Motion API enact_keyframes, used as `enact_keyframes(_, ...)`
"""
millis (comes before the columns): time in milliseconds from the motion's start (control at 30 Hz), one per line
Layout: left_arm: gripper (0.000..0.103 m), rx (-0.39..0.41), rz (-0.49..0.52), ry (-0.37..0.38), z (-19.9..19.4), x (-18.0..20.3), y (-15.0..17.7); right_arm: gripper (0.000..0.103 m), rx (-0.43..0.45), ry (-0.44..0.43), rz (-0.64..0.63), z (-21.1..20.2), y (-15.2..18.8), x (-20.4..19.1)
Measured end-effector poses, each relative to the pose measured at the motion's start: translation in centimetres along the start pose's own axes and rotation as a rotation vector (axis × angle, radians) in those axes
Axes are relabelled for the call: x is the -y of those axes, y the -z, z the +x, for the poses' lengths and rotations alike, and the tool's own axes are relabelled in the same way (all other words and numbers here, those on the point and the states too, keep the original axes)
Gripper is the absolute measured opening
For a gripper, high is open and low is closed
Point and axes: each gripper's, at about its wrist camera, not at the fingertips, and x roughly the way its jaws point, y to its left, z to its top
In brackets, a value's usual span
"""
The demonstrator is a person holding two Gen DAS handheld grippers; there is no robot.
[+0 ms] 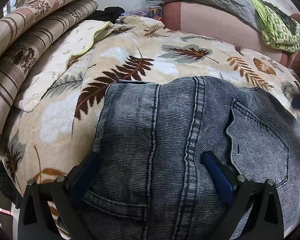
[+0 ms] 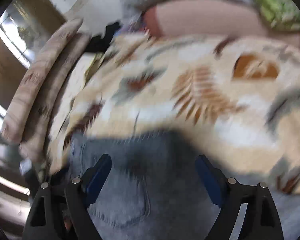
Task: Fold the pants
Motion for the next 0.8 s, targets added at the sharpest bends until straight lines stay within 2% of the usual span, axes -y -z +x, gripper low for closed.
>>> enact_keyframes(33,0.103,0.003,0.000,-0.002,0.0,0.0,0.0,0.085,-0.074,0.100,0.042,2.1,0.2,1.6)
enact_keyframes(67,0.103,0.004,0.001,-0.004,0.0,0.1,0.0,0.074,-0.066,0.138,0.076,2.6,0.1,2.8)
enact_keyframes(100,0.103,0.006,0.000,-0.005,0.0,0.1,0.1,0.070,-0.025,0.146,0.092,1.9,-0.3,3.0)
enact_keyframes(133,0.103,0.008,-0.004,-0.003,-0.1,0.0,0.1,0.070,0.007,0.141,0.123,0.5,-0.4,2.9)
enact_keyframes(167,0.103,0.009,-0.006,-0.002,-0.1,0.0,0.1,0.071,0.057,0.091,0.132,-1.5,-0.1,2.5)
enact_keyframes(267,0.103,0.012,-0.006,-0.008,-0.1,0.0,0.1,0.072,0.094,0.046,0.051,-4.6,1.3,0.4)
enact_keyframes(333,0.103,0.012,-0.007,-0.009,-0.1,0.0,0.1,0.072,0.073,0.012,0.042,-4.8,2.7,0.0)
enact_keyframes(400,0.103,0.013,-0.007,-0.011,-0.1,0.0,0.2,0.072,0.026,-0.004,0.050,-3.3,4.2,0.2)
enact_keyframes(500,0.103,0.015,-0.010,-0.014,-0.1,0.1,0.2,0.072,-0.062,0.102,0.083,0.7,5.2,2.8)
enact_keyframes(633,0.103,0.018,-0.012,-0.013,-0.2,0.0,0.2,0.072,0.034,0.087,0.115,-2.2,5.2,2.5)
enact_keyframes(733,0.103,0.020,-0.012,-0.011,-0.2,0.0,0.2,0.072,0.095,0.068,0.089,-5.0,6.9,1.5)
enact_keyframes(800,0.103,0.018,-0.012,-0.012,-0.2,0.0,0.2,0.075,0.103,0.043,0.103,-5.2,8.4,1.6)
